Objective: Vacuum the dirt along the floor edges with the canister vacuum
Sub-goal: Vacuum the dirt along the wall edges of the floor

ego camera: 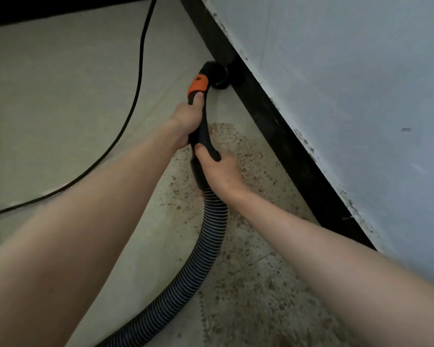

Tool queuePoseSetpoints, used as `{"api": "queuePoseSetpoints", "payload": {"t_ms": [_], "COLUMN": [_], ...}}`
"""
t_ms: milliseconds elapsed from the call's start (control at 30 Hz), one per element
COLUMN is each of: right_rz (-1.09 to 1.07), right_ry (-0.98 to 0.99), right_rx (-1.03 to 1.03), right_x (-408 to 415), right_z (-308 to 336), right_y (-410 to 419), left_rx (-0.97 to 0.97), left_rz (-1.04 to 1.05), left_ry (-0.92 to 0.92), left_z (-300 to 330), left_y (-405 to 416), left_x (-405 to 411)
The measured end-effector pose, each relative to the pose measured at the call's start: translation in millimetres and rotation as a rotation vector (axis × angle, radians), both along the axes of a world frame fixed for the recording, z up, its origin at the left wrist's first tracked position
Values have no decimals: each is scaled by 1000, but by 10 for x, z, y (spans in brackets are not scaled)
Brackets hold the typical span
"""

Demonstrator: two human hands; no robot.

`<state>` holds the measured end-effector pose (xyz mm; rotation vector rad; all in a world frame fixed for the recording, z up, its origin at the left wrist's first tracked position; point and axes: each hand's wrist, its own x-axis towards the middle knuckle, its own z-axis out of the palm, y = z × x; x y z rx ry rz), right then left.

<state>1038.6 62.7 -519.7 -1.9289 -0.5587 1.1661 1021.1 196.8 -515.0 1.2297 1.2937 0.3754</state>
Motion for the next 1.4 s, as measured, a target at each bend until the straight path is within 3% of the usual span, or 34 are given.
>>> {"api": "queuePoseSetpoints", "payload": {"t_ms": [400,700,867,1100,1400], "right_rz": [-76,-19,103,377,352], "right_ry": [21,-50,50,128,15], "right_rx": [-61,46,125,9,-28], "right_x": [-522,-742,-930,-1229,-1083], "right_z": [194,640,737,703,664], "right_y": [-1227,-1275,-1303,-1251,-1274], "left_rx": [-248,-181,-259,-373,-362], "left_rz": [-178,-41,21,248,239], "left_ry": [-56,-87,-87,-55,-94], "left_z": [224,690,916,639,491], "left_y": [-1202,-1290,-1248,-1307,-1292], "left_x": [-548,-813,-1262,-1943,-1737]}}
